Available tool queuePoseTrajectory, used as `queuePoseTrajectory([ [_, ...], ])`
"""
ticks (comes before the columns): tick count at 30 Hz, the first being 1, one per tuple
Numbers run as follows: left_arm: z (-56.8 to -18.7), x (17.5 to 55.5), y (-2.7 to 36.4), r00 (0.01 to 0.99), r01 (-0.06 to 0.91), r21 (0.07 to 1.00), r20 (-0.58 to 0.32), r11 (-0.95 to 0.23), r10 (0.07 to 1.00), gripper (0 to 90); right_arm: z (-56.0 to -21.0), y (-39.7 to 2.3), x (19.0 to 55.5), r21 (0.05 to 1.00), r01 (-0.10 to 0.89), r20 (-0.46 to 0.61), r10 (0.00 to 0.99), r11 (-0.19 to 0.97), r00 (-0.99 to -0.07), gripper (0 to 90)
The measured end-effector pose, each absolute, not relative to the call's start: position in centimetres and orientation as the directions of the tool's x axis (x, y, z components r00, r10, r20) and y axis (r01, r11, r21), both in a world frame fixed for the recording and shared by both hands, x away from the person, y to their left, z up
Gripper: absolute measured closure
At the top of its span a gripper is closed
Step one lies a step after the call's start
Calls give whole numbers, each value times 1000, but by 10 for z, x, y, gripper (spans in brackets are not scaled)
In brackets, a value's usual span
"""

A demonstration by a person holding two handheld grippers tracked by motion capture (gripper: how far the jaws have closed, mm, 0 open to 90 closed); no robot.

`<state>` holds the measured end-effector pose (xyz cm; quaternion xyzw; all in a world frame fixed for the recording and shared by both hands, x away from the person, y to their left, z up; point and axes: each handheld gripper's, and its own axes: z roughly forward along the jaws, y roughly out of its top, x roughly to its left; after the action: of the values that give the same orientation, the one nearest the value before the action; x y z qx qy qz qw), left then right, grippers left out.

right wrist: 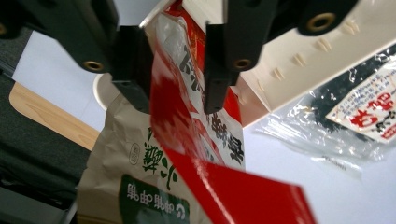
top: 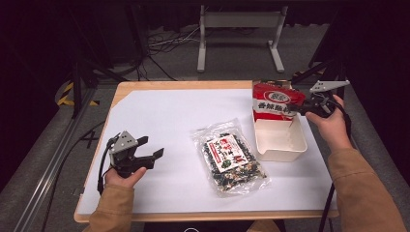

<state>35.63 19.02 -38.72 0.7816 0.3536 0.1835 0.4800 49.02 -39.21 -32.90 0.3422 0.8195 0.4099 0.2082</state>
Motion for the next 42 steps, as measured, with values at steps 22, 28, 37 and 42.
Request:
queuePoseTrajectory([
  [22, -380, 367, 165, 721, 356, 864, -11, -357, 692, 170, -315, -388, 425, 863, 375, -83, 828, 338, -555, 394],
  [28, -379, 369, 163, 734, 339, 864, 3, -371, 679, 177, -312, -384, 408, 871, 361, -79, 820, 334, -567, 380],
  [37, -378, 373, 160, 740, 378, 852, -43, -363, 671, 215, -312, -371, 383, 896, 328, -32, 779, 300, -626, 379],
  [42, -378, 374, 156, 753, 376, 847, -44, -375, 657, 239, -316, -362, 372, 901, 310, -30, 754, 305, -656, 379],
])
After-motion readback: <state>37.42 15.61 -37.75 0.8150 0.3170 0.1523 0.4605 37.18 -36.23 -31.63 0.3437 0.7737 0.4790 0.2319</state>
